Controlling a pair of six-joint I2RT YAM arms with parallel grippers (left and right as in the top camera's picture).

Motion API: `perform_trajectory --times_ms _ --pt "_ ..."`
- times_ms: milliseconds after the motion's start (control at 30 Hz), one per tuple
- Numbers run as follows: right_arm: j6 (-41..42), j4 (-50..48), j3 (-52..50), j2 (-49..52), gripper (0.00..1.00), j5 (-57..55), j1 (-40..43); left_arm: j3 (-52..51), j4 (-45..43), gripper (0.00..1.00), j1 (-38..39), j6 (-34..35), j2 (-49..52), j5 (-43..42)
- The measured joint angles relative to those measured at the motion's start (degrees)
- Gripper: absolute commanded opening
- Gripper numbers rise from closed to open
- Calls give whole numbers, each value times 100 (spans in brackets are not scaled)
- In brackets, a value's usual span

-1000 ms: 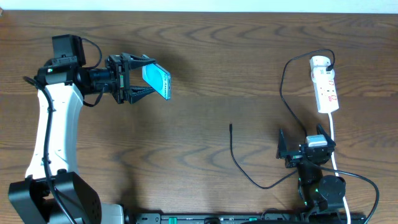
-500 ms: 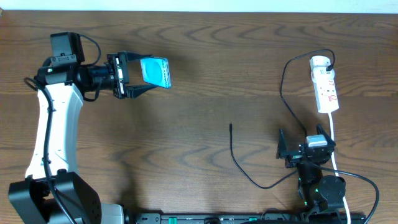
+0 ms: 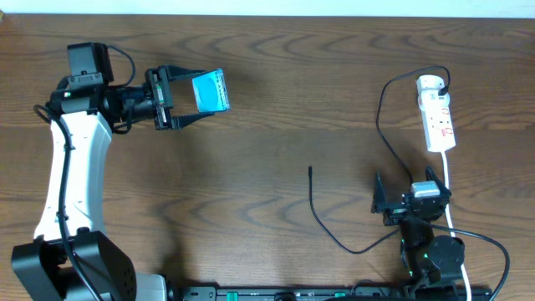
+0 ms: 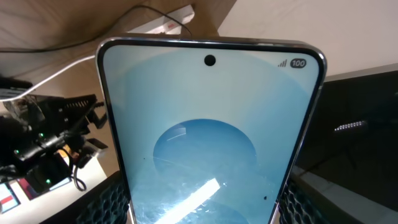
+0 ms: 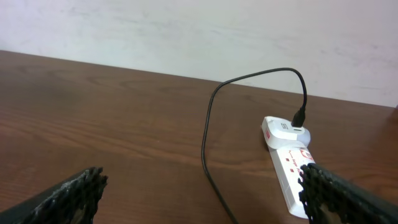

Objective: Plug charger to phone and switch on socket
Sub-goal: 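Rotate the held phone to present its bottom edge rightward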

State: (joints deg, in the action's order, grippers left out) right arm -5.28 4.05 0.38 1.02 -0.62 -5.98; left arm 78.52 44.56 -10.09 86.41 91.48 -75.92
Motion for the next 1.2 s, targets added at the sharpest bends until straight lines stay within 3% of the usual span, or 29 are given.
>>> perform_trajectory --times_ms 800,967,1200 --pt "0 0 0 0 99 0 0 0 0 7 -153 31 0 153" --pt "0 0 0 -2 99 0 0 0 4 7 -151 -581 0 892" --pt "0 0 0 0 99 2 0 9 570 7 -120 -2332 0 2855"
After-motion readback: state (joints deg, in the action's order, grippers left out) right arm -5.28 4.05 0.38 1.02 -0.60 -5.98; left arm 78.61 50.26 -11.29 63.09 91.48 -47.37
